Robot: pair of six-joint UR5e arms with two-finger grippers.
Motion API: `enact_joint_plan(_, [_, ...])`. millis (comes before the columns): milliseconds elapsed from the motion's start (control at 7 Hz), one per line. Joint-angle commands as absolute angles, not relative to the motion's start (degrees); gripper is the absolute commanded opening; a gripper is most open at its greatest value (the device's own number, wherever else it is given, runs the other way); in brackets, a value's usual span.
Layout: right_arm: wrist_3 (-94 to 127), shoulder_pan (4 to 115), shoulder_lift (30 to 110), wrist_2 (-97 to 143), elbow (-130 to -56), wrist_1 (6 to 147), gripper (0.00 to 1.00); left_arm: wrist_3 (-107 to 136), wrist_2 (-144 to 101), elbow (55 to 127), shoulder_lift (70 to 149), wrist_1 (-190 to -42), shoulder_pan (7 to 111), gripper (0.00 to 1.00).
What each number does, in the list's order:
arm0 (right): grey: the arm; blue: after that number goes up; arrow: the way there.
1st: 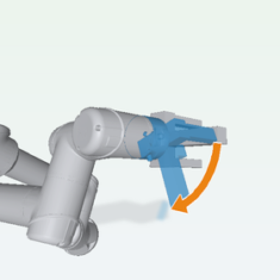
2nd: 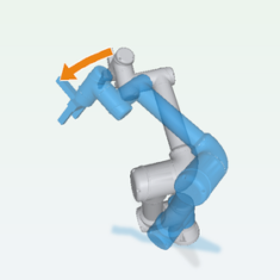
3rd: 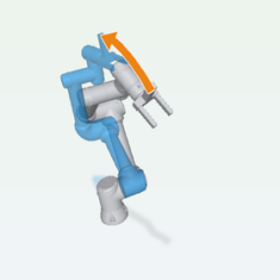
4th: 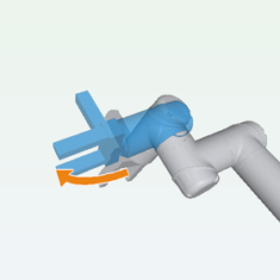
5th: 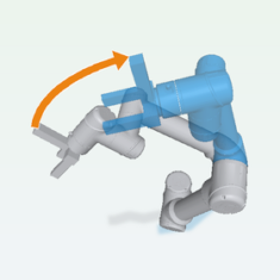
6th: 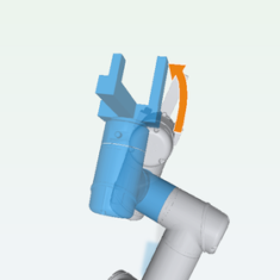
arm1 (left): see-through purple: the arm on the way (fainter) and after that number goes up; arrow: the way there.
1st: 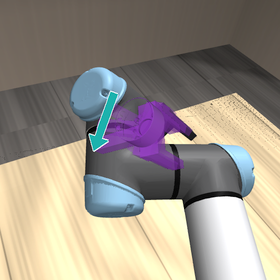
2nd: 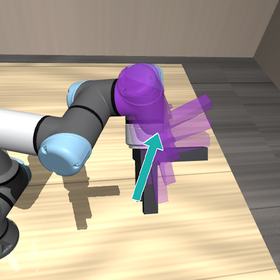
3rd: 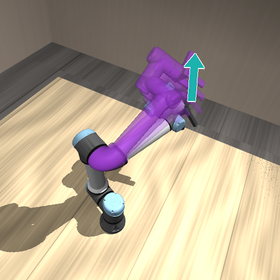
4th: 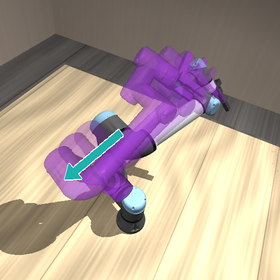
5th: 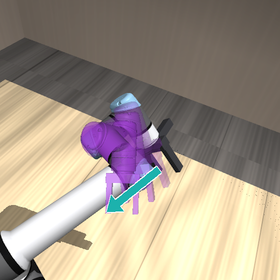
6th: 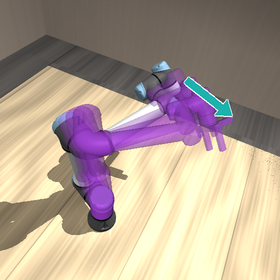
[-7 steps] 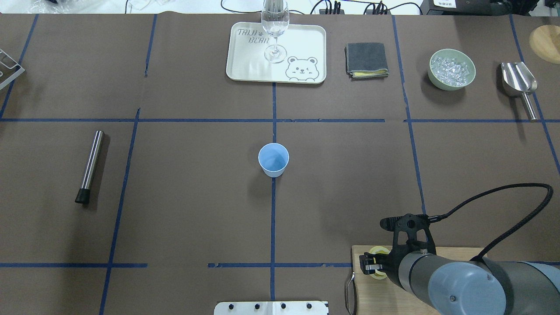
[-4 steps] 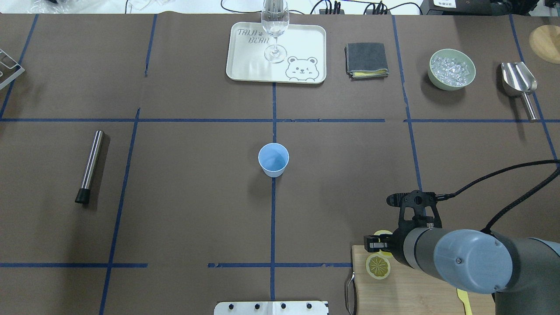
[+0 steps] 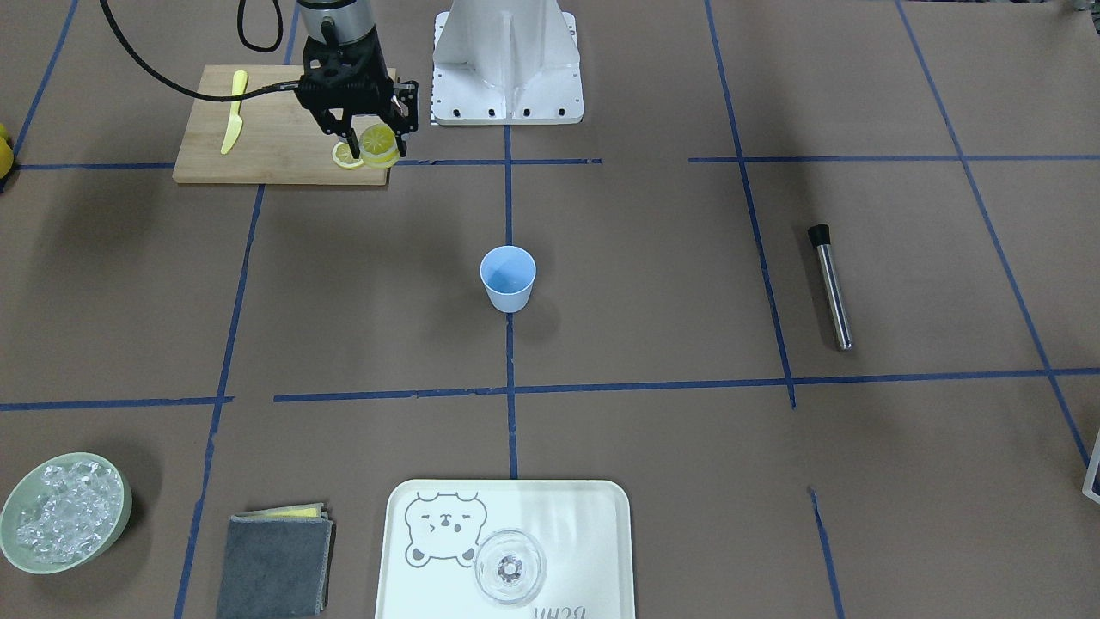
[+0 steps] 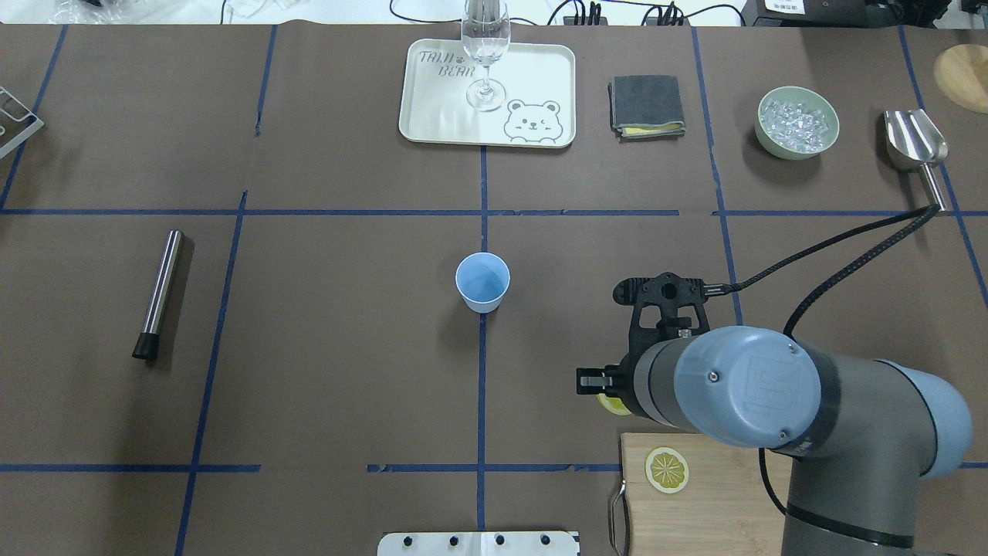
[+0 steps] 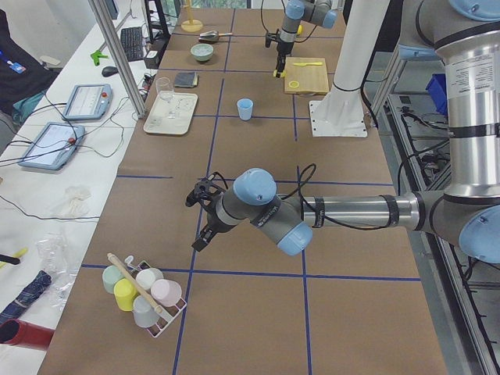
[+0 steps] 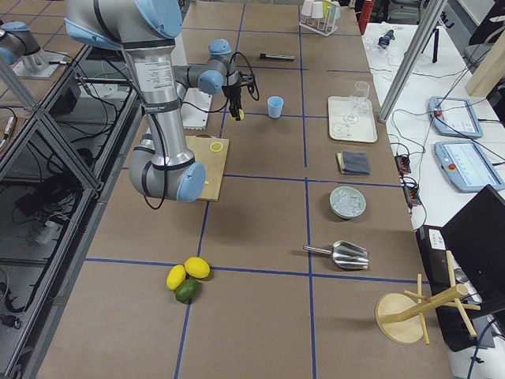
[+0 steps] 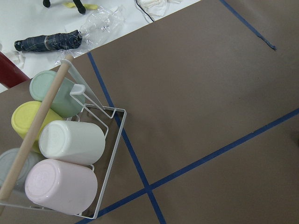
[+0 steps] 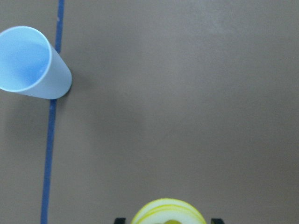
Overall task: Squeeze lemon into cup
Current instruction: 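Lift the lemon slice with the right gripper and carry it toward the blue cup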
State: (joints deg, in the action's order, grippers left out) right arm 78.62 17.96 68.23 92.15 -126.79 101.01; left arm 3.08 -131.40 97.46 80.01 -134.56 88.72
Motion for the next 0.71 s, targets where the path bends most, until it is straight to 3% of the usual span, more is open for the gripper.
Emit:
enact_joint_plan(0, [78.6,21.1,59.0,93.9,-123.5,106.0,0.57,3.1,-131.4,97.4,80.0,-134.6,88.7,1.0])
enact_joint_plan(571, [75.9,25.3,46.2,95.0,-108.1,105.6,0.57,3.1,-131.4,97.4,80.0,-134.5,88.7,1.0])
